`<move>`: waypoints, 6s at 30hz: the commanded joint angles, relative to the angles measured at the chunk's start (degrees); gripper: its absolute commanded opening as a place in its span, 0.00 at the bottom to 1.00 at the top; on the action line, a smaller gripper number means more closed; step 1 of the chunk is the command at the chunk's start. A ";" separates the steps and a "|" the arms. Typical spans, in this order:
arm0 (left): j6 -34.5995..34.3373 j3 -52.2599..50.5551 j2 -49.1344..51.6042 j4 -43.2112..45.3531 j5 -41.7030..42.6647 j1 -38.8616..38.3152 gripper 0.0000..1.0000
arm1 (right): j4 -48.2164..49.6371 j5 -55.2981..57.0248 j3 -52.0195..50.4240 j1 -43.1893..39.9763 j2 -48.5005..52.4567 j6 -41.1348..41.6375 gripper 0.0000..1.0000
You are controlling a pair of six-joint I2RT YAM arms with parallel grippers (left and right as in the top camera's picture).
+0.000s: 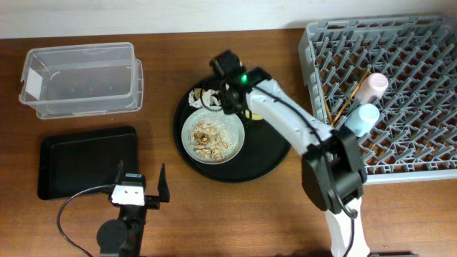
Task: Sort waste into correct bins and load items into the dishwasher rack
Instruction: 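Move the right gripper to the yellow bowl and grasp its rim, then carry the yellow bowl to the dish rack and lower it, then lower the yellow bowl into the rack slot and release it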
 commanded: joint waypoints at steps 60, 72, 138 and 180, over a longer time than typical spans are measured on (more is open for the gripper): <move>0.68 -0.44 -0.22 -0.02 -0.22 -0.26 0.99 | -15.98 -88.50 -4.55 -70.77 -0.92 -22.32 0.04; 0.68 -0.44 -0.22 -0.02 -0.22 -0.26 0.99 | -18.71 -87.56 -4.92 -73.31 -0.83 -20.61 0.04; 0.68 -0.44 -0.22 -0.02 -0.22 -0.26 0.99 | -18.14 -94.92 -7.89 -73.18 -0.83 -20.28 0.04; 0.68 -0.44 -0.22 -0.02 -0.22 -0.26 0.99 | -22.58 -72.74 -6.10 -81.46 -17.94 -11.30 0.76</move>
